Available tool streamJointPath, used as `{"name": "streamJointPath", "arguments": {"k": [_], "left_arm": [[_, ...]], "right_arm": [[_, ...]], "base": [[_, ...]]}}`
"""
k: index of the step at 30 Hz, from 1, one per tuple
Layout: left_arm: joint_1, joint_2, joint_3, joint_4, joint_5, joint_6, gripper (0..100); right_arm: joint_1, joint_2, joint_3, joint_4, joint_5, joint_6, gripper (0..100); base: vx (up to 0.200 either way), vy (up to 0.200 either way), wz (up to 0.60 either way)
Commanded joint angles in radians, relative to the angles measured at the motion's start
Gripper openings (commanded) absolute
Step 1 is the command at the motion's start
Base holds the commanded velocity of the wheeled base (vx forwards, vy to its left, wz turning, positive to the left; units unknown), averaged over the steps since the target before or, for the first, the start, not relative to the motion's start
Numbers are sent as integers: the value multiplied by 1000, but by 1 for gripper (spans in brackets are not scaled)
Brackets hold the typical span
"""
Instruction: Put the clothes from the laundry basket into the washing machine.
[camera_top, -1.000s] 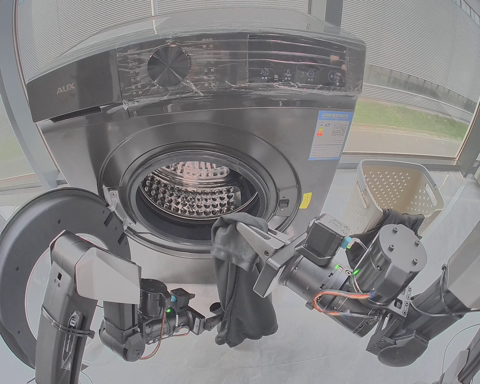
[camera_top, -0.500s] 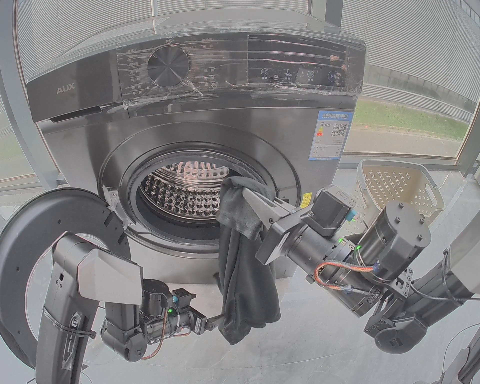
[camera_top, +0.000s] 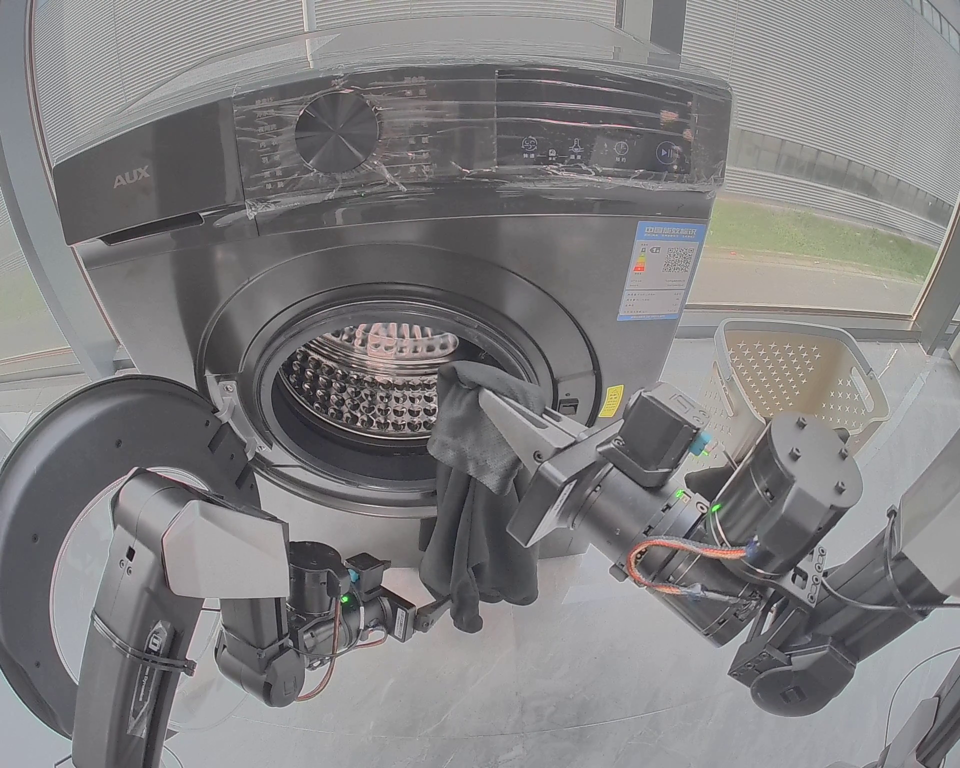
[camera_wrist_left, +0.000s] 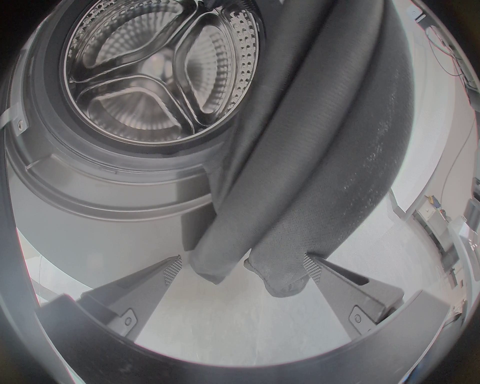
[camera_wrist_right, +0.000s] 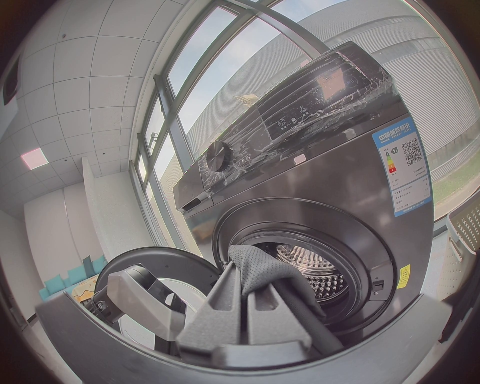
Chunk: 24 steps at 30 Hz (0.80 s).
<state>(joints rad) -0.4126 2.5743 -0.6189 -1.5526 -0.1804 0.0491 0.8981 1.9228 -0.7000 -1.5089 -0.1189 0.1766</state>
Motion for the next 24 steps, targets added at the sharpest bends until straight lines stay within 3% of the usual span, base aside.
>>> {"name": "streamJointPath", "arguments": {"k": [1, 15, 24], "left_arm": [[17, 15, -36, -4, 12, -3, 100], [1, 27, -84, -4, 24, -9, 100], [-55, 27, -45, -4, -21, -9, 100]], "right_arm": [[4, -2, 10, -1, 1, 0, 0], [58, 4, 8, -1, -1, 4, 0], [58, 2, 11, -1, -1, 6, 0]], "base": [[0, 0, 0], [0, 0, 0], [0, 0, 0]]}}
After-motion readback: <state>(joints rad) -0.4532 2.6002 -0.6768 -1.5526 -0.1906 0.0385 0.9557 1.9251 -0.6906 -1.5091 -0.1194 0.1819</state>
